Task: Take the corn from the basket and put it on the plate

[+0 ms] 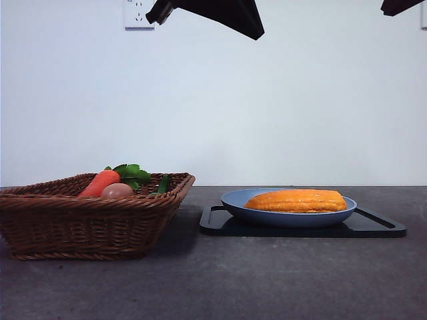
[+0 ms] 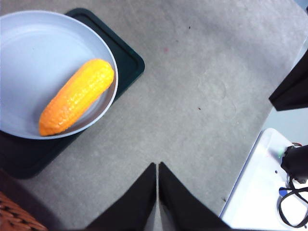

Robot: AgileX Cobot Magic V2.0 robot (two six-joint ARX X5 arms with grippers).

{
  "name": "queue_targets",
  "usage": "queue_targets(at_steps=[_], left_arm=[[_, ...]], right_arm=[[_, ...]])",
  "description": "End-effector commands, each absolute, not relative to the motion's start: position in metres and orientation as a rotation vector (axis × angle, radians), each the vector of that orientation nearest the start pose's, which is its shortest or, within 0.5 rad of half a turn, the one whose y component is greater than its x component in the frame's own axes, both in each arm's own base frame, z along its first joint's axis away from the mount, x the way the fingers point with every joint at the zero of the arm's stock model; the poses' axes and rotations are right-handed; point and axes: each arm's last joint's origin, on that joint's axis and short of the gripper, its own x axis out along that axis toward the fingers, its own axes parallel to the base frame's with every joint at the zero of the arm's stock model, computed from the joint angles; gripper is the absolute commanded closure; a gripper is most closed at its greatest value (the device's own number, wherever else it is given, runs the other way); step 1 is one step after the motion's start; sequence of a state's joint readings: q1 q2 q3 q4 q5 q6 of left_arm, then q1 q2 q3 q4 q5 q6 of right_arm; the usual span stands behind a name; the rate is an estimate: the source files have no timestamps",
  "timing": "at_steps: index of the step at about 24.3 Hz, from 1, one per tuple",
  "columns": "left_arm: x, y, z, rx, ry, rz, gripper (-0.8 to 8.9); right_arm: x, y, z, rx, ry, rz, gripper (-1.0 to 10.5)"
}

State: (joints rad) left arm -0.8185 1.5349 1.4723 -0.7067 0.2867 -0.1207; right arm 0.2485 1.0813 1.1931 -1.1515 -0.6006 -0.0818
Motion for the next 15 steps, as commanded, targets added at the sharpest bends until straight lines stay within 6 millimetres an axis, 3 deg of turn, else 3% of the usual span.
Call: queue_targets(at_steps=[1,10,15], left_arm=[[0.218,-0.248,0.355,0.107,0.781,-1.017,8.07],[0.223,-0.251,0.362,0.118,0.668,-1.043,8.07],[0.236,-0.225,0.375,0.182,0.561,-0.967,8.07]], right_arm=[[0.172,0.061,0.346,0.112,1.009,0.817,9.4],[0.172,0.060,0.346,0.115,1.009,0.812,9.4],[0.172,0.060,0.346,0.115,1.010,0.812,9.4]])
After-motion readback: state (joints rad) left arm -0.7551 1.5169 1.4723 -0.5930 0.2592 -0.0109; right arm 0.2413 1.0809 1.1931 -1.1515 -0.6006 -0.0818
